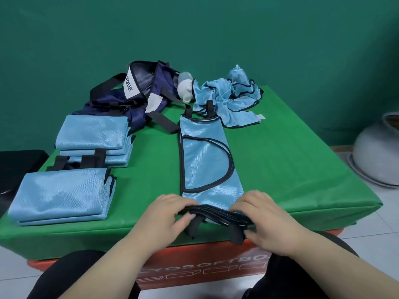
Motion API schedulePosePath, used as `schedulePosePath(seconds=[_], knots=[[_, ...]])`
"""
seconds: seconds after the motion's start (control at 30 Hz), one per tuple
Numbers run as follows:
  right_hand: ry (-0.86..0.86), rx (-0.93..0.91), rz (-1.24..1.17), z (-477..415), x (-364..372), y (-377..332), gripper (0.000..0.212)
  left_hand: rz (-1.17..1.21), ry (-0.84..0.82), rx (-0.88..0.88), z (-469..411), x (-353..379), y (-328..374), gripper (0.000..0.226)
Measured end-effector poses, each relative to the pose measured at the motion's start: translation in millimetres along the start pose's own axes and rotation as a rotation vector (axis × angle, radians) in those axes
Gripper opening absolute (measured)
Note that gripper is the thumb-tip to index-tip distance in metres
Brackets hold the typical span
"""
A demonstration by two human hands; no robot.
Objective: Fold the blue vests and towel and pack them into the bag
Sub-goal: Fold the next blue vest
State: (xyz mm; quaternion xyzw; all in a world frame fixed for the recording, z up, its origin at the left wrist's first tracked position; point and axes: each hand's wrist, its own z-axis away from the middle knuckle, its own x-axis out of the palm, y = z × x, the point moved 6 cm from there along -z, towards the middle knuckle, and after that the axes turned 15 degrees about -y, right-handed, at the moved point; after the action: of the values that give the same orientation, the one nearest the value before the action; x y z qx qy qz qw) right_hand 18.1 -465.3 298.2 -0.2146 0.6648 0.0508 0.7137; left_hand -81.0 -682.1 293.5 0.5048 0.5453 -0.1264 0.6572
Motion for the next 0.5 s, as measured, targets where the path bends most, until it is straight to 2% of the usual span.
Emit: schedulePosePath(seconds=[0.13, 0.2, 0.37, 0.5], knots=[[0.050, -0.013, 0.014, -4.4, -3.6, -1.3, 0.060, 0.150, -0.050, -0.123, -1.3, 0.0, -7.7, 0.019], [0.100, -0.006, -0.038, -5.7, -8.8, -0.9, 0.052, 0.202, -0.069, -0.153, -0.9, -0.5, -7.8, 0.024], [0.248, 0.077, -0.352, -1.0, -20.4, 4.5, 0.034, 0.287, -0.106, -0.172, 0.6, -3.3, -7.9, 0.036], [0.283, 0.139, -0.523, -0.8, -22.2, 7.5, 0.031, 0.274, -0.107, -0.118, -0.9, -8.9, -0.6, 0.048]])
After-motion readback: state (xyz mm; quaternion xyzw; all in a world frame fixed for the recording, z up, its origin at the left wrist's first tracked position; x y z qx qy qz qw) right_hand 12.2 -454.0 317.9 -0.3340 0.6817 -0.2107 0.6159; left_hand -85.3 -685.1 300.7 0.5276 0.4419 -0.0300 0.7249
